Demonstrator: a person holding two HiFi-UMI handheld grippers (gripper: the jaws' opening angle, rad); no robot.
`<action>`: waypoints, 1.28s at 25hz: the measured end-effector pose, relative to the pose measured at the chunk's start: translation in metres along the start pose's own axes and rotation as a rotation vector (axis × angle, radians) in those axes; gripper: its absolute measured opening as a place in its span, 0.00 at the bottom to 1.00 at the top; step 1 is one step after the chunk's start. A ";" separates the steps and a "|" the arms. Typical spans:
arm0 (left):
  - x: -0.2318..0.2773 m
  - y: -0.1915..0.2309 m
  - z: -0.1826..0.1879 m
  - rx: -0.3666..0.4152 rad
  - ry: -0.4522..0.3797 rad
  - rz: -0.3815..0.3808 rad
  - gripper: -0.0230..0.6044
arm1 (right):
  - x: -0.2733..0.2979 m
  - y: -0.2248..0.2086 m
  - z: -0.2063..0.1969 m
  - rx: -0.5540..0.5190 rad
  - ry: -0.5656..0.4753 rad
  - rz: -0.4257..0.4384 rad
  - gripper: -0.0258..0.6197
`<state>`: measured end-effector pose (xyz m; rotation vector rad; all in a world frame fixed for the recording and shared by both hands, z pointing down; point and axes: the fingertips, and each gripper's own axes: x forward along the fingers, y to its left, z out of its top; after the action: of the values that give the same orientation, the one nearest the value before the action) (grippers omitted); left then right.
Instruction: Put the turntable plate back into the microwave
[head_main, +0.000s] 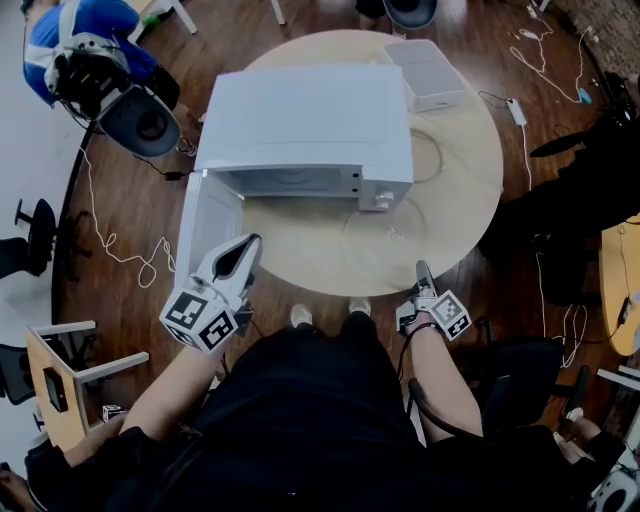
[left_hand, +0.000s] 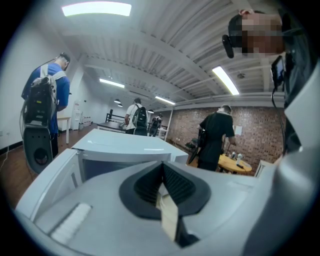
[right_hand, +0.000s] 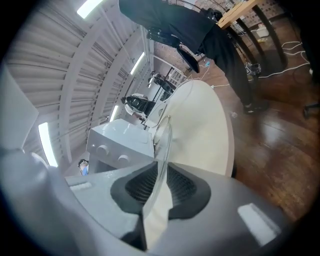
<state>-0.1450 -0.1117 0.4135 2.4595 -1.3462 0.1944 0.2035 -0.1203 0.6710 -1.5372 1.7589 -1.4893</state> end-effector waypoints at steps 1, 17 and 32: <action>-0.002 0.001 -0.001 -0.002 0.000 0.005 0.04 | 0.002 -0.001 -0.001 0.011 -0.003 -0.002 0.13; 0.005 -0.019 0.003 -0.015 -0.010 -0.177 0.04 | -0.073 0.012 -0.043 0.252 -0.152 0.080 0.10; -0.027 -0.007 0.005 0.002 -0.018 -0.303 0.04 | -0.050 0.080 -0.118 0.304 -0.143 0.263 0.13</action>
<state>-0.1538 -0.0882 0.4001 2.6318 -0.9618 0.0999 0.0867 -0.0346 0.6289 -1.1795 1.5051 -1.4015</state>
